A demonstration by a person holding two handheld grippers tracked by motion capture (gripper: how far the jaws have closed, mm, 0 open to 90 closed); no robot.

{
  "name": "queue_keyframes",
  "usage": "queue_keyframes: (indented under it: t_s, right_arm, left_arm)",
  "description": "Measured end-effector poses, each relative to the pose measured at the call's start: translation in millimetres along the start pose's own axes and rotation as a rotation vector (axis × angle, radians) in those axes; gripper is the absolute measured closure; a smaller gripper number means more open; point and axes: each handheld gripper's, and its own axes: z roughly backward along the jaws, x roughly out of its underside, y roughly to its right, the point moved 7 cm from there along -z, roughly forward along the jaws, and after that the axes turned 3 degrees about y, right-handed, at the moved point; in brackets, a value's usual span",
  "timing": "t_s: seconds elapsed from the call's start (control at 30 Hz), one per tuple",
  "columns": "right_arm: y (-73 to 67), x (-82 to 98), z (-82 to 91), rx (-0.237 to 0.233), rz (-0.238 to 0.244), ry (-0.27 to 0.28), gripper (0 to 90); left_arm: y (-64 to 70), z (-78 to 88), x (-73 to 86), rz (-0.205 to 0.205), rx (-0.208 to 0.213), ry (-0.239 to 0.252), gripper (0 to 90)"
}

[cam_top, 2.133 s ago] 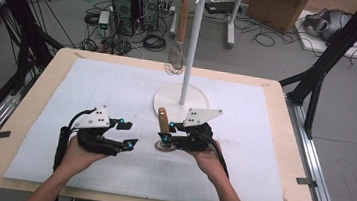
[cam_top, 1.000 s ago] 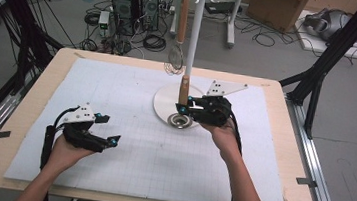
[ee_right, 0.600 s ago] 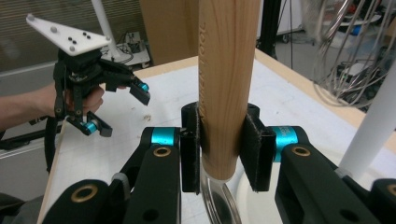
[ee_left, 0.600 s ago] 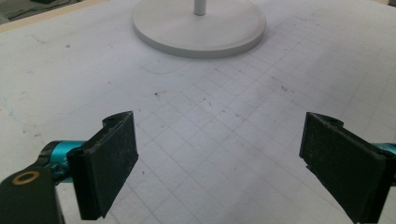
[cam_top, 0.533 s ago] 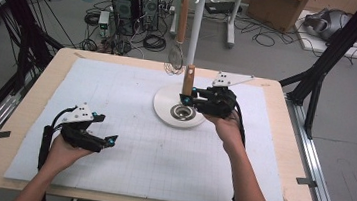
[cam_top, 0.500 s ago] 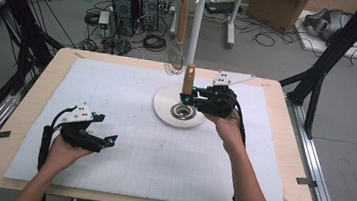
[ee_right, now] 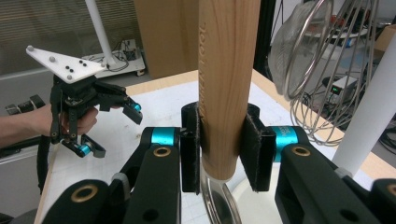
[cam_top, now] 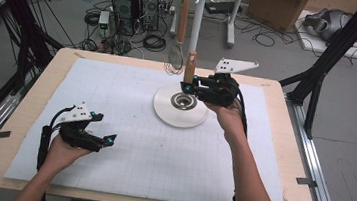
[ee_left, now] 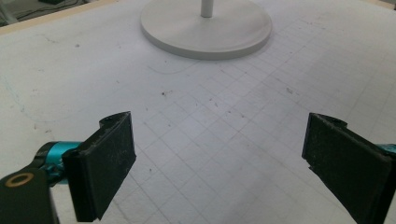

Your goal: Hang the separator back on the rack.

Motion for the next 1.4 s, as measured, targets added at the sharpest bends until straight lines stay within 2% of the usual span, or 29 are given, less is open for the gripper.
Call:
queue_keyframes:
  t_s: [0.8, 1.4]
  right_arm:
    - [13.6, -34.9, -4.1, 0.014, 0.010, -0.003, 71.7]
    - [16.0, -68.7, -3.4, 0.024, 0.014, 0.017, 71.7]
  left_arm:
    - [-3.1, 1.8, 0.6, 0.017, -0.004, 0.007, 8.8]
    - [-3.4, 2.6, 0.5, 0.018, -0.004, 0.008, 8.5]
